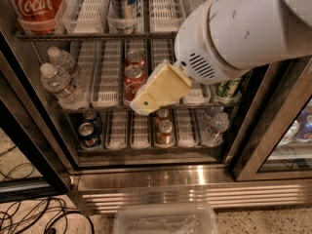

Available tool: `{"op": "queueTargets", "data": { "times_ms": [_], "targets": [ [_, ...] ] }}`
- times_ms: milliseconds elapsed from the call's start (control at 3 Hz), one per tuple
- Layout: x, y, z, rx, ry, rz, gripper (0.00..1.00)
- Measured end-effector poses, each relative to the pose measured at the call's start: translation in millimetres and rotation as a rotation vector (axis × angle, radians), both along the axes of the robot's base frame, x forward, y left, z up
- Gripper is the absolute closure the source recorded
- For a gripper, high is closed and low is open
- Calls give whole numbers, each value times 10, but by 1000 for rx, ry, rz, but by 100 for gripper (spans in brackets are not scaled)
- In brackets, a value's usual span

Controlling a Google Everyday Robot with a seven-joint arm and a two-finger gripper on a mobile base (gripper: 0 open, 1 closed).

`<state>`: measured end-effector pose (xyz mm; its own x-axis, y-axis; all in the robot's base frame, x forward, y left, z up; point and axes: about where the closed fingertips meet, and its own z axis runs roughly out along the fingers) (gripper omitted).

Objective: Pick redbull can from top shelf of fridge

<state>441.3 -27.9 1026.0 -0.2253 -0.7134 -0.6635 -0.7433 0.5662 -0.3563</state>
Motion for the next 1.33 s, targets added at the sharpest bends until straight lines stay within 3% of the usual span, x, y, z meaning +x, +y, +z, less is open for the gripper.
{"op": "queueTargets", "data": {
  "times_ms": [333,667,1000,1333],
  "targets": [
    [77,184,8,59,-37,-6,0],
    [256,460,-56,169,-84,-43,0],
    [425,547,-66,260,-152,-117,0],
    [497,461,25,321,-258,-199,0]
  ]
}}
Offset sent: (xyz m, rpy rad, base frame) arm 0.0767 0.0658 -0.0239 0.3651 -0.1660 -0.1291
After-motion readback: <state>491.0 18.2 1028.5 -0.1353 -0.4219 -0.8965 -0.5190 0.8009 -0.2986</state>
